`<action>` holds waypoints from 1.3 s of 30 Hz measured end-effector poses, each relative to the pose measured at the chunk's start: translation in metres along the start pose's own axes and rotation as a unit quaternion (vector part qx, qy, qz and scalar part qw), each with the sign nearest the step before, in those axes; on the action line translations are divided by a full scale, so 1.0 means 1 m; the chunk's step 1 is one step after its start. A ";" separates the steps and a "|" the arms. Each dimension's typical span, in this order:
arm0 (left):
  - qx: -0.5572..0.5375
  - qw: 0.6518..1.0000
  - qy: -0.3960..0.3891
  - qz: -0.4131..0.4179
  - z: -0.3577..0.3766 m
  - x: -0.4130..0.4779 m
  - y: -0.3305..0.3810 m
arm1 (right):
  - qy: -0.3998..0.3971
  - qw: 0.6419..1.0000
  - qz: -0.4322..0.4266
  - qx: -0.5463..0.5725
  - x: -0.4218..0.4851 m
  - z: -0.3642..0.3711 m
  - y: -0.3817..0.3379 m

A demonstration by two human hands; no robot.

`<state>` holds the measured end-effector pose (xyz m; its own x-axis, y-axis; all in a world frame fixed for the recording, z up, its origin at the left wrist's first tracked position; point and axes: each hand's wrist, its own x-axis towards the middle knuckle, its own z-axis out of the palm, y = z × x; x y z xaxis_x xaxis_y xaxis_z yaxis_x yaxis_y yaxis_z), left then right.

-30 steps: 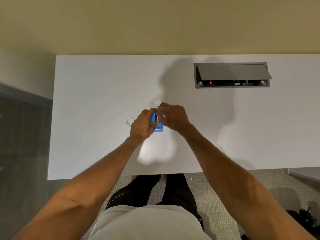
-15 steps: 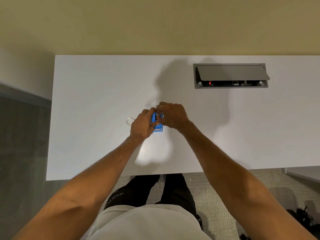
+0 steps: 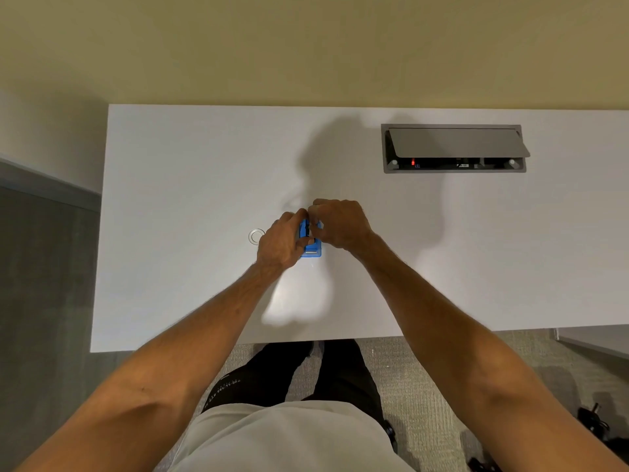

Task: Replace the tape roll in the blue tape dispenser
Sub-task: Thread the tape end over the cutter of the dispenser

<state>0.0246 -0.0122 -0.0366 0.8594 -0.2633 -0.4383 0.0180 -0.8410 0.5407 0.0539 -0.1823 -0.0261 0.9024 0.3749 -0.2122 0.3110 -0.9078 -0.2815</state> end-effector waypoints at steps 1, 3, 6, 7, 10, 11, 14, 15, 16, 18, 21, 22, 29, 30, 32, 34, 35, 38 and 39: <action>0.001 1.000 0.000 0.001 0.000 0.000 0.000 | 0.000 1.000 0.000 0.000 0.000 -0.001 -0.001; 0.002 1.000 -0.001 0.001 0.000 0.000 0.001 | 0.001 1.000 0.002 0.001 -0.001 -0.001 -0.002; 0.002 1.000 -0.001 0.001 -0.002 0.000 0.001 | 0.005 1.000 0.007 -0.001 -0.002 -0.002 -0.003; 0.002 1.000 -0.001 0.002 -0.002 0.000 0.002 | 0.006 1.000 0.008 -0.004 -0.003 -0.002 -0.003; 0.002 1.000 -0.005 0.001 -0.003 -0.001 0.002 | 0.012 1.000 0.012 -0.018 -0.005 0.000 -0.004; 0.001 1.000 -0.007 0.000 -0.003 -0.001 0.003 | 0.015 1.000 0.014 -0.015 -0.006 0.001 -0.003; -0.003 1.000 -0.010 -0.005 -0.005 -0.001 0.003 | 0.017 1.000 0.019 0.009 -0.009 0.002 0.000; -0.005 1.000 -0.010 -0.005 -0.005 -0.001 0.003 | 0.017 1.000 0.020 0.014 -0.011 0.002 0.001; -0.008 1.000 -0.011 -0.003 -0.005 -0.001 0.003 | 0.016 1.000 0.020 0.017 -0.012 0.003 0.003; -0.017 1.000 -0.011 0.000 -0.004 -0.002 0.002 | 0.015 1.000 0.018 0.019 -0.015 0.005 0.004; -0.020 1.000 -0.007 0.003 -0.003 -0.003 0.001 | 0.025 1.000 0.008 0.014 -0.015 0.007 0.002; -0.018 1.000 -0.006 0.005 -0.003 -0.003 0.001 | 0.029 1.000 0.005 0.011 -0.014 0.007 0.002; -0.030 1.000 -0.003 0.001 -0.003 -0.003 0.000 | 0.065 0.997 -0.031 -0.012 -0.011 0.012 0.001; -0.034 0.999 -0.002 0.000 -0.003 -0.003 -0.001 | 0.069 0.997 -0.036 -0.017 -0.012 0.013 0.001; -0.041 0.999 0.000 -0.003 -0.003 -0.003 -0.001 | 0.072 0.996 -0.043 -0.024 -0.012 0.014 0.003; -0.048 0.999 0.003 -0.002 -0.002 -0.003 0.000 | 0.062 0.996 -0.052 -0.033 -0.011 0.015 0.005; -0.050 0.999 0.004 -0.001 -0.002 -0.003 0.000 | 0.058 0.996 -0.057 -0.042 -0.011 0.015 0.006; -0.049 0.999 0.003 0.004 -0.003 -0.003 -0.001 | 0.071 0.992 -0.080 -0.059 -0.010 0.016 0.007; -0.050 0.999 0.002 0.003 -0.003 -0.003 -0.001 | 0.076 0.992 -0.086 -0.060 -0.011 0.016 0.007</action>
<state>0.0234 -0.0095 -0.0335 0.8622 -0.2654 -0.4315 0.0639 -0.7880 0.6124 0.0414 -0.1898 -0.0406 0.8651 0.5010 -0.0245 0.4883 -0.8524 -0.1868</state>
